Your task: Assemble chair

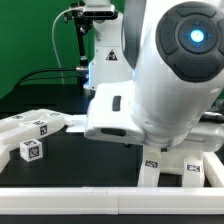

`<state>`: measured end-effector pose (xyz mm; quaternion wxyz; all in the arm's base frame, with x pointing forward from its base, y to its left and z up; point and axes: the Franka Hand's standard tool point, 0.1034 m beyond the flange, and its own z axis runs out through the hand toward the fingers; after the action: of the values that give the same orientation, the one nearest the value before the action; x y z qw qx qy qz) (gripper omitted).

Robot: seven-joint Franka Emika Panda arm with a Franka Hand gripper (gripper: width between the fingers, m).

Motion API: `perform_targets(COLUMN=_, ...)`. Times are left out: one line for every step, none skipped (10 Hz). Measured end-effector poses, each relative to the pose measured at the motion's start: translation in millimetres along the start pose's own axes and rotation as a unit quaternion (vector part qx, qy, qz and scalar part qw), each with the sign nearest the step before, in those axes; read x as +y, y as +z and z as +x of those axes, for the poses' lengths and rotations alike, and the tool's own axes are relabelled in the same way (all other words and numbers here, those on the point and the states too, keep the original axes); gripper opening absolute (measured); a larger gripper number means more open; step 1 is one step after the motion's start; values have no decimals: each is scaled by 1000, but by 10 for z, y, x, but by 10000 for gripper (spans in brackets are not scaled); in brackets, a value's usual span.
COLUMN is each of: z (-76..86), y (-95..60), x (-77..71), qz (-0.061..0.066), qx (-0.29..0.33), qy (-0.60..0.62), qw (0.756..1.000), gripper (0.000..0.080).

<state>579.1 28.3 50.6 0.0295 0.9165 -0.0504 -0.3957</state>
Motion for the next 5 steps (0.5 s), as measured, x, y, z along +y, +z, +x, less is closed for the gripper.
perform_targets(z=-80, y=-140, x=71, qz=5, qx=-2, qy=2, qw=1000, gripper=613)
perform_targets(z=-112, y=-300, x=122, qz=12, qx=20, qy=4, qw=1000, gripper=613)
perform_targets(z=-80, y=-486, x=156, qz=20, qx=60, qy=6, qw=998, gripper=642)
perform_targets(z=-153, y=-611, x=153, qz=27, qx=92, qy=5, qw=995, gripper=648)
perform_targets(z=-250, y=-695, x=135, qz=35, qx=135, qy=5, qw=990, gripper=648)
